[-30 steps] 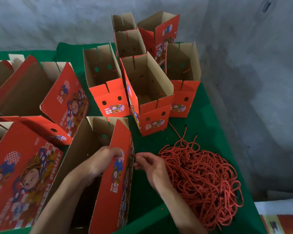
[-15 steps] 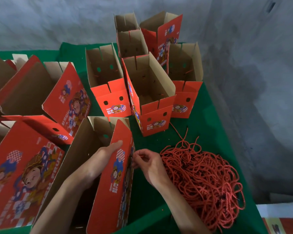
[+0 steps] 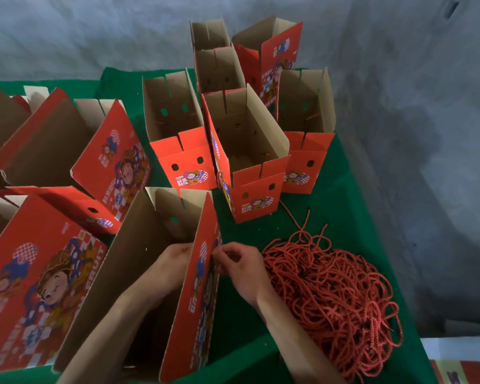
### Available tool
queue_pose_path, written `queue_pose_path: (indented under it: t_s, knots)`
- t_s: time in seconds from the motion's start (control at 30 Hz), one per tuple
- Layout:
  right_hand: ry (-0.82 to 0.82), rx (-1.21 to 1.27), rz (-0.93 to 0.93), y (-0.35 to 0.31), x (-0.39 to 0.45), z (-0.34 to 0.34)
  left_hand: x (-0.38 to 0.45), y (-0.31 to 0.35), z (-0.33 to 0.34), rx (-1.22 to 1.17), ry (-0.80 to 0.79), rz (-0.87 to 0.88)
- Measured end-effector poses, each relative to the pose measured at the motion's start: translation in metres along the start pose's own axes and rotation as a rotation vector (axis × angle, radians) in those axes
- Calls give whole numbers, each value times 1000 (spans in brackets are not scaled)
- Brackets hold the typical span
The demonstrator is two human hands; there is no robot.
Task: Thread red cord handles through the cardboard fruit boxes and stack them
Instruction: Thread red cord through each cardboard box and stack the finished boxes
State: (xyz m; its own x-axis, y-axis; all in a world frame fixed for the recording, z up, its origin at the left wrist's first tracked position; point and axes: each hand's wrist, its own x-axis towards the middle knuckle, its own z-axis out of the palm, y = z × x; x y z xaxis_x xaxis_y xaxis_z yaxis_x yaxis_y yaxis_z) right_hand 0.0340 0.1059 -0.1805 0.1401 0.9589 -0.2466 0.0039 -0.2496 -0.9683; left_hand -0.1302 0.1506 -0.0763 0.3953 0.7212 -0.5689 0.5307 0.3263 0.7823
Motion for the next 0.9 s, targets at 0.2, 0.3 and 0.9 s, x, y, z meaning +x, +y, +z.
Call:
queue_pose_path:
  t_s: [0.2,0.3,0.9]
  knots:
    - [-33,-10,-21,7,-4,0,8,-10,7,334,181,151]
    - [-92,-4,27,14,-3,-5,15,-18,4,325,197,80]
    - [-34,656,261,-27,12,-61,-26,22,-5,126,-188,82]
